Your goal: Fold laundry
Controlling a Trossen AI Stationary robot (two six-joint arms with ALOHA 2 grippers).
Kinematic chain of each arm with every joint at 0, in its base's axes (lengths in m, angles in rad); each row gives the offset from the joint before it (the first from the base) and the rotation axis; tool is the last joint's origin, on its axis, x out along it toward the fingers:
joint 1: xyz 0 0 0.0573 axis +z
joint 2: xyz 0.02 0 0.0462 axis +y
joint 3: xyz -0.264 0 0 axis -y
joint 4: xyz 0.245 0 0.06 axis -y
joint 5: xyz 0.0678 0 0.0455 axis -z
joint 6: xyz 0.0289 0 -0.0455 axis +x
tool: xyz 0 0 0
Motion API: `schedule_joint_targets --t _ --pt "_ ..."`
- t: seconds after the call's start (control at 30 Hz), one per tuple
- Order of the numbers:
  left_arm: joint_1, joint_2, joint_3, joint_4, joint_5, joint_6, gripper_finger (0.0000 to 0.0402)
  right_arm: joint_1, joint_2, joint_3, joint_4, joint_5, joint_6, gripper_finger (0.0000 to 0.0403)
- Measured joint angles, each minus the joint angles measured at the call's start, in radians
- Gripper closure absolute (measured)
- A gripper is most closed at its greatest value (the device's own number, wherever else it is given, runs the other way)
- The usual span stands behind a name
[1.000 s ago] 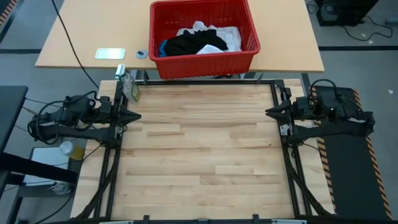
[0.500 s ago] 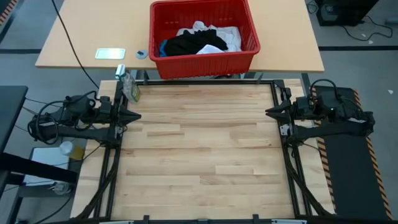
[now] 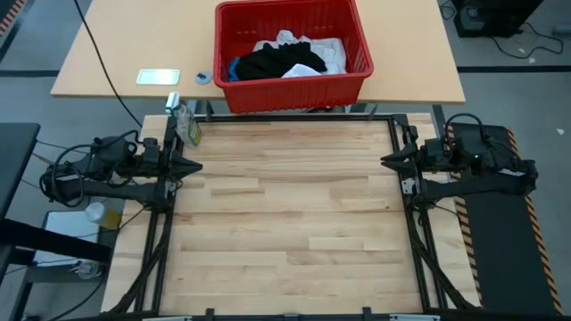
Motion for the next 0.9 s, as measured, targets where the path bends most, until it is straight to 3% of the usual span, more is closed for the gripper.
schedule_joint_targets --t 0.13,0.37,0.5,0.57,0.67,0.77,0.9 --pt "0.0 0.009 0.0 0.187 0.0 0.064 0.0379 0.0 0.001 0.0 0.036 0.004 -0.011 0.0347" --pt "0.001 0.011 0.0 0.391 -0.005 0.118 0.0379 -0.004 0.014 0.001 0.37 0.113 -0.085 0.0347" --pt "0.012 0.012 -0.008 0.293 -0.171 0.025 0.0379 -0.024 0.014 -0.019 0.319 0.241 -0.083 0.0347" --pt "0.023 0.012 -0.053 0.253 -0.218 -0.054 0.0379 -0.03 0.011 -0.067 0.294 0.229 -0.057 0.0347" --pt "0.037 0.004 -0.141 0.303 -0.181 -0.134 0.0379 -0.039 -0.011 -0.154 0.312 0.153 0.003 0.0347" --pt "0.047 -0.01 -0.275 0.462 -0.083 -0.179 0.0379 -0.048 -0.068 -0.264 0.374 0.141 0.07 0.0347" --pt "0.056 -0.014 -0.489 0.749 -0.056 -0.283 0.0379 -0.06 -0.173 -0.437 0.553 0.165 0.154 0.0347"
